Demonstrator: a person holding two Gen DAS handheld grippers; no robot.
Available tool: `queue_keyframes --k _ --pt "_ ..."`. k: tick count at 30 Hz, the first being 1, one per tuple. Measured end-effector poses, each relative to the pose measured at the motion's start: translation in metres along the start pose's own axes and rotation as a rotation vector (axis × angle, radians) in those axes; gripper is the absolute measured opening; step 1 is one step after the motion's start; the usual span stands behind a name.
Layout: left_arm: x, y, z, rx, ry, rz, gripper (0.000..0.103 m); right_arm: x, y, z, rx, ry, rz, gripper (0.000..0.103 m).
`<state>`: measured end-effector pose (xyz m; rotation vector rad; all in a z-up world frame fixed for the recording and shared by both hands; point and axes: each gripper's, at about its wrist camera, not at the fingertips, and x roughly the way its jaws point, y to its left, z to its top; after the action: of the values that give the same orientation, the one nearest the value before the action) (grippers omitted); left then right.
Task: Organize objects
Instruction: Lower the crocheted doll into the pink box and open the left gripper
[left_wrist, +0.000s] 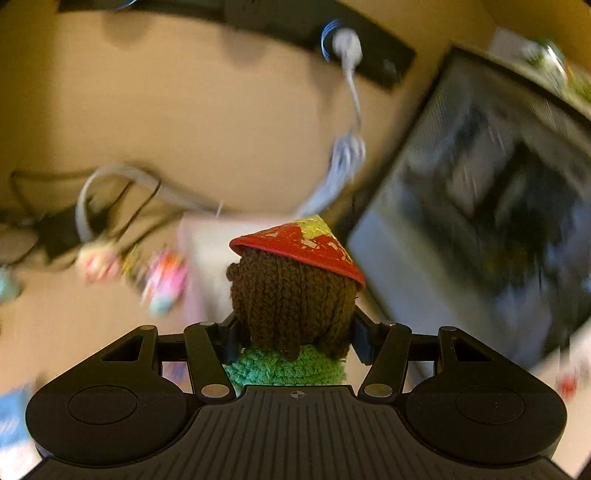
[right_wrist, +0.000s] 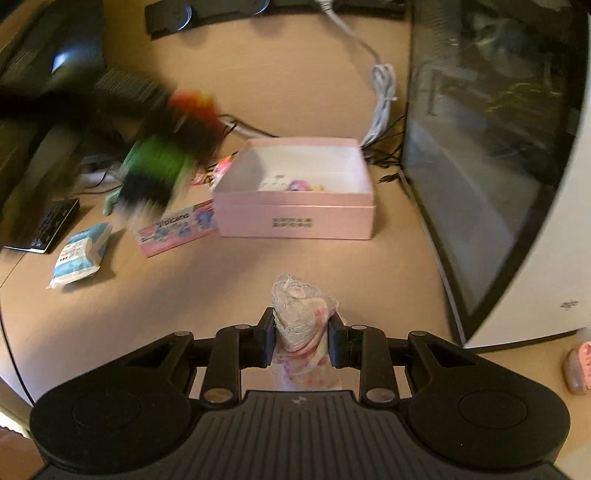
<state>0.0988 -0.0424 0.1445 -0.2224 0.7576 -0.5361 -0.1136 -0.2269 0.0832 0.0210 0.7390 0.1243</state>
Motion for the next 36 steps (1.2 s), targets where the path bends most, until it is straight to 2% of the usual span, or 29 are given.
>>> queue_keyframes --k 4,8,10,12,14,18,20,23,28,32,34,36 --pt "0.059 -0.017 0.041 -0.044 -0.023 -0.003 0.062 0.005 -0.021 -0.001 0.034 -0.003 0.030 0.027" --pt "0.132 -0.018 0.054 -0.127 0.009 0.025 0.062 0.014 -0.028 -0.004 -0.008 0.013 0.087 0.027" --pt "0.170 -0.016 0.052 -0.161 0.060 0.050 0.063 0.020 -0.029 -0.009 -0.046 0.033 0.082 0.027" --pt "0.202 -0.012 0.045 -0.178 0.152 0.090 0.063 0.023 -0.035 -0.012 -0.059 0.052 0.072 0.027" --pt "0.220 -0.014 0.033 -0.163 0.211 0.128 0.063 0.025 -0.043 -0.014 -0.044 0.064 0.063 0.027" --pt "0.227 -0.014 0.021 -0.093 0.258 0.203 0.064 0.034 -0.055 -0.014 -0.002 0.090 0.059 0.027" --pt "0.218 -0.009 0.023 -0.122 0.221 0.182 0.064 0.037 -0.056 -0.014 -0.002 0.095 0.071 0.027" --pt "0.199 -0.004 0.030 -0.178 0.138 0.105 0.063 0.040 -0.051 -0.011 -0.022 0.087 0.090 0.027" --pt "0.179 -0.004 0.036 -0.154 0.163 0.060 0.063 0.043 -0.042 -0.002 -0.035 0.076 0.102 0.027" --pt "0.182 -0.005 0.036 -0.064 0.268 0.080 0.062 0.047 -0.032 0.006 -0.041 0.065 0.102 0.027" --pt "0.176 -0.007 0.034 -0.042 0.230 0.070 0.061 0.048 -0.027 0.009 -0.057 0.059 0.097 0.027" --pt "0.165 -0.004 0.036 -0.087 0.171 0.034 0.061 0.047 -0.021 0.012 -0.073 0.048 0.091 0.027"
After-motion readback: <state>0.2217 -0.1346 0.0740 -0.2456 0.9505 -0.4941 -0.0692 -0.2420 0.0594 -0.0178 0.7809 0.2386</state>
